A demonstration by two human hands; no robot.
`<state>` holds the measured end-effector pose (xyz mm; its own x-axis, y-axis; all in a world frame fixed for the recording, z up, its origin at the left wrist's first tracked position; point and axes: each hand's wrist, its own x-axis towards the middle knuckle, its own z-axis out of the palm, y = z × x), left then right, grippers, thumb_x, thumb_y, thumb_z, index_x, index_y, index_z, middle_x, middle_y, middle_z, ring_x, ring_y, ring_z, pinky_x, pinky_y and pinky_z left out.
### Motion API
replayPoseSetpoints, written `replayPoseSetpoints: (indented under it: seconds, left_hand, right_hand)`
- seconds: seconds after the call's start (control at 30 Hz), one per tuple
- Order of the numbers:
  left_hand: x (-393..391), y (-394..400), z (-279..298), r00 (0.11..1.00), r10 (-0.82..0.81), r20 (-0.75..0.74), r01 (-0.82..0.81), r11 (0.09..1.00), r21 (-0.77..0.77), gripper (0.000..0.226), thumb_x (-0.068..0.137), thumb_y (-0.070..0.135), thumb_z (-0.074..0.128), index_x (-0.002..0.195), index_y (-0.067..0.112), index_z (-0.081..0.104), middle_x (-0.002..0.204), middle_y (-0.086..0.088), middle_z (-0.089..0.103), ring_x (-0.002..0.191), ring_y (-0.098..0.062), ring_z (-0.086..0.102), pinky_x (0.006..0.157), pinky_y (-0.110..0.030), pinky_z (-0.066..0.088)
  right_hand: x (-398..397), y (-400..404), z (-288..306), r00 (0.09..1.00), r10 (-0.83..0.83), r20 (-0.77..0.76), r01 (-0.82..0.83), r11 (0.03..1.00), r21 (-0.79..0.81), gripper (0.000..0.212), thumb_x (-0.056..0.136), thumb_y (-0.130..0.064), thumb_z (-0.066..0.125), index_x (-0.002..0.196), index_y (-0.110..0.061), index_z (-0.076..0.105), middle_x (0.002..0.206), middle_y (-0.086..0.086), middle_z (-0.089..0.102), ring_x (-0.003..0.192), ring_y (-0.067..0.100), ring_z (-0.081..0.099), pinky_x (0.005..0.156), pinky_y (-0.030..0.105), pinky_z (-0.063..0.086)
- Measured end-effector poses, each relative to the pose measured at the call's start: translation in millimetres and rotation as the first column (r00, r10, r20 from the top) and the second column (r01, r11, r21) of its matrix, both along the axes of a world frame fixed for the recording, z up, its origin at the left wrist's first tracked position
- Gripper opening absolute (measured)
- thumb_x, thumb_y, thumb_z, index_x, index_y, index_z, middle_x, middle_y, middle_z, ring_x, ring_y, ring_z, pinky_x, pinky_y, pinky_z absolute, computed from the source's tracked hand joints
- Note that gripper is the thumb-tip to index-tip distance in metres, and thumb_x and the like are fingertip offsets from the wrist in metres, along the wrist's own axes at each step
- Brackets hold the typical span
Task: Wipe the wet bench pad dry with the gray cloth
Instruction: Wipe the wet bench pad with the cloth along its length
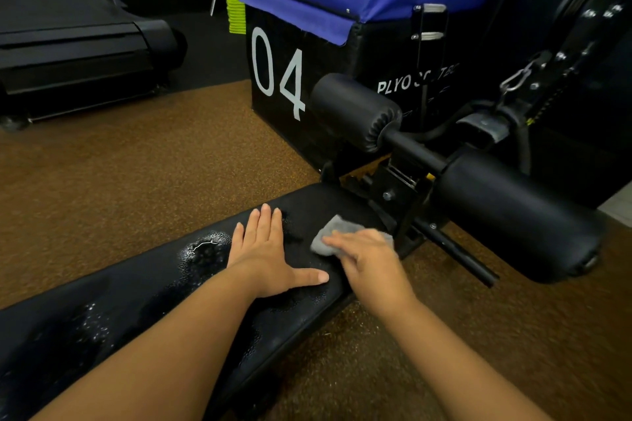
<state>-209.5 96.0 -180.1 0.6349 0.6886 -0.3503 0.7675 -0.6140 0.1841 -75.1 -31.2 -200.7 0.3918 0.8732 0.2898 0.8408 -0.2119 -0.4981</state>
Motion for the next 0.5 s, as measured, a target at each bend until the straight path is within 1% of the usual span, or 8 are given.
replayPoseSetpoints:
  seconds: [0.07, 0.13, 0.2, 0.27, 0.33, 0.4, 0.43, 0.5]
  left_hand:
    - [0, 1, 0, 1.000, -0.007, -0.008, 0.007, 1.000, -0.008, 0.140, 0.052, 0.093, 0.045, 0.146, 0.014, -0.024, 0.154, -0.005, -0.030, 0.141, -0.020, -0.028, 0.117, -0.044, -0.012]
    - [0, 2, 0, 1.000, -0.004, -0.005, 0.004, 1.000, -0.017, 0.142, 0.051, 0.093, 0.046, 0.146, 0.015, -0.024, 0.154, -0.004, -0.030, 0.141, -0.019, -0.028, 0.117, -0.044, -0.012]
    - [0, 1, 0, 1.000, 0.000, -0.003, 0.000, 1.000, -0.023, 0.143, 0.049, 0.094, 0.046, 0.146, 0.015, -0.024, 0.154, -0.004, -0.030, 0.141, -0.019, -0.028, 0.116, -0.044, -0.013]
    - [0, 2, 1, 1.000, 0.002, -0.009, -0.002, 1.000, -0.024, 0.144, 0.048, 0.094, 0.045, 0.146, 0.015, -0.024, 0.154, -0.003, -0.029, 0.141, -0.019, -0.028, 0.116, -0.044, -0.013]
    - [1, 2, 1, 1.000, 0.002, -0.019, -0.002, 1.000, -0.020, 0.144, 0.048, 0.094, 0.045, 0.146, 0.015, -0.023, 0.154, -0.003, -0.029, 0.141, -0.019, -0.028, 0.116, -0.044, -0.012]
    - [2, 2, 1, 1.000, -0.003, -0.027, 0.003, 1.000, -0.012, 0.143, 0.048, 0.094, 0.045, 0.146, 0.015, -0.024, 0.154, -0.004, -0.030, 0.141, -0.019, -0.028, 0.117, -0.044, -0.012]
    - [2, 2, 1, 1.000, -0.007, -0.030, 0.007, 1.000, -0.008, 0.143, 0.049, 0.094, 0.045, 0.146, 0.015, -0.024, 0.154, -0.004, -0.030, 0.141, -0.019, -0.028, 0.117, -0.044, -0.012]
    - [2, 3, 1, 0.999, -0.015, -0.036, 0.014, 1.000, -0.010, 0.143, 0.047, 0.094, 0.043, 0.146, 0.015, -0.025, 0.154, -0.004, -0.030, 0.141, -0.020, -0.028, 0.117, -0.044, -0.011]
  right_hand:
    - [1, -19, 5, 0.988, 0.152, 0.016, -0.151, 0.987, -0.052, 0.032, 0.085, -0.008, 0.063, 0.112, -0.024, 0.068, 0.112, -0.004, 0.068, 0.106, 0.004, 0.053, 0.095, 0.001, 0.025]
    - [20, -32, 10, 0.980, 0.195, 0.051, -0.189, 0.978, -0.092, 0.035, 0.084, -0.009, 0.065, 0.113, -0.029, 0.066, 0.113, -0.010, 0.067, 0.105, 0.000, 0.052, 0.093, 0.005, 0.032]
    - [40, -29, 9, 0.994, 0.089, 0.069, -0.085, 0.994, -0.062, 0.034, 0.085, -0.012, 0.064, 0.113, -0.031, 0.066, 0.110, -0.007, 0.068, 0.103, 0.003, 0.053, 0.093, 0.015, 0.042]
    - [42, -17, 6, 0.997, -0.062, 0.043, 0.063, 0.998, -0.021, 0.030, 0.087, -0.013, 0.061, 0.112, -0.030, 0.067, 0.108, -0.003, 0.067, 0.105, 0.009, 0.054, 0.093, 0.023, 0.044]
    - [24, -9, 2, 0.995, -0.096, 0.027, 0.096, 0.995, 0.003, 0.029, 0.088, -0.010, 0.060, 0.111, -0.026, 0.069, 0.109, -0.002, 0.068, 0.107, 0.011, 0.053, 0.096, 0.016, 0.038]
    - [7, -15, 1, 0.999, -0.021, 0.034, 0.020, 1.000, 0.008, 0.029, 0.085, -0.007, 0.063, 0.109, -0.022, 0.070, 0.109, -0.003, 0.069, 0.107, 0.010, 0.055, 0.097, 0.003, 0.026]
    - [3, -23, 2, 0.998, 0.046, 0.046, -0.046, 0.999, 0.001, 0.030, 0.084, -0.006, 0.065, 0.109, -0.021, 0.070, 0.109, -0.004, 0.069, 0.105, 0.010, 0.056, 0.097, 0.002, 0.025]
    - [10, -40, 5, 0.982, 0.179, 0.065, -0.178, 0.984, -0.026, 0.033, 0.082, -0.005, 0.068, 0.110, -0.022, 0.069, 0.111, -0.008, 0.069, 0.103, 0.007, 0.056, 0.096, 0.006, 0.030]
